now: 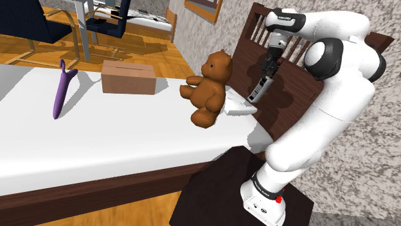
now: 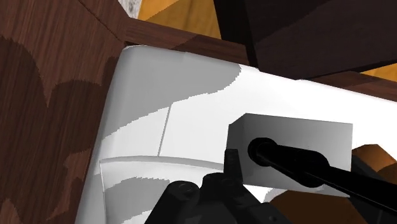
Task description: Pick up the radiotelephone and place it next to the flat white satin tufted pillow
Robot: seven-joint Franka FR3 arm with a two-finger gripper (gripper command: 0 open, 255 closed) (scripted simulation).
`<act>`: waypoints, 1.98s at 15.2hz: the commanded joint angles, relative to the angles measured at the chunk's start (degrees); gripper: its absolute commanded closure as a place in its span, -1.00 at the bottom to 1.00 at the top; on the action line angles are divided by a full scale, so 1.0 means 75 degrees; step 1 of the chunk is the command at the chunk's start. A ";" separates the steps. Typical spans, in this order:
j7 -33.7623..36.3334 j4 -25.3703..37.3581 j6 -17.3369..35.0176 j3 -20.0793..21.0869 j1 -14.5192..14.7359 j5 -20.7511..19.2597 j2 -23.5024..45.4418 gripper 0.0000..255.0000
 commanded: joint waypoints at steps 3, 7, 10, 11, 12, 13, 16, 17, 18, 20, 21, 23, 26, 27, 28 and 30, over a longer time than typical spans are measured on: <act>-0.0788 0.0303 0.0288 -0.0351 -0.0422 0.0047 0.0578 1.00; -0.1538 0.0791 0.0507 -0.0636 -0.0902 0.0216 0.1296 1.00; -0.1771 0.0778 0.0777 -0.0704 -0.1085 0.0294 0.1559 1.00; -0.1758 0.0665 0.0882 -0.0700 -0.1078 0.0292 0.1551 1.00; -0.1746 0.0554 0.0986 -0.0697 -0.1072 0.0291 0.1545 1.00; -0.1735 0.0447 0.1089 -0.0694 -0.1067 0.0290 0.1541 1.00; -0.1705 0.0139 0.1395 -0.0685 -0.1054 0.0295 0.1541 1.00; -0.1697 0.0042 0.1496 -0.0682 -0.1051 0.0298 0.1546 1.00; -0.1689 -0.0053 0.1596 -0.0678 -0.1048 0.0302 0.1552 1.00; -0.1675 -0.0236 0.1794 -0.0672 -0.1045 0.0312 0.1570 1.00; -0.1669 -0.0325 0.1892 -0.0669 -0.1044 0.0318 0.1582 1.00; -0.1659 -0.0495 0.2087 -0.0663 -0.1044 0.0332 0.1611 1.00; -0.1648 -0.0734 0.2377 -0.0652 -0.1046 0.0359 0.1667 1.00; -0.1646 -0.0810 0.2472 -0.0648 -0.1048 0.0369 0.1690 1.00; -0.1644 -0.0883 0.2567 -0.0644 -0.1050 0.0380 0.1714 1.00; -0.1642 -0.1025 0.2756 -0.0635 -0.1055 0.0404 0.1767 1.00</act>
